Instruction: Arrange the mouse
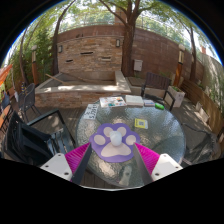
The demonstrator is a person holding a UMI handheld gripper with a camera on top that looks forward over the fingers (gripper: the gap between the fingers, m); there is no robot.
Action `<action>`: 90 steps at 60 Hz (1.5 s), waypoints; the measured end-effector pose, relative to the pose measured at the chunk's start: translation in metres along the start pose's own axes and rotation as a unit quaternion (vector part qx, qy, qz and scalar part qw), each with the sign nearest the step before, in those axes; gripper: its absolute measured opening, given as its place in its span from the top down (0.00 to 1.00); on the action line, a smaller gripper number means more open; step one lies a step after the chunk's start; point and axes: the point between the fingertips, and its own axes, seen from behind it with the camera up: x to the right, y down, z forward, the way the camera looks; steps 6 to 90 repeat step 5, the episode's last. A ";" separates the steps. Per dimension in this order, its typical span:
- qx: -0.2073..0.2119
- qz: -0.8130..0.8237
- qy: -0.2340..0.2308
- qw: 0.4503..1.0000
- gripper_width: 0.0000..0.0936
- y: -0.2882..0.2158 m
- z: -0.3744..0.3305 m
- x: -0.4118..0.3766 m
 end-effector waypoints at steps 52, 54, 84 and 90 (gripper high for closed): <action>0.001 -0.001 0.000 1.000 0.09 0.000 -0.002 -0.001; 0.001 -0.001 0.000 1.000 0.09 0.000 -0.002 -0.001; 0.001 -0.001 0.000 1.000 0.09 0.000 -0.002 -0.001; 0.001 -0.001 0.000 1.000 0.09 0.000 -0.002 -0.001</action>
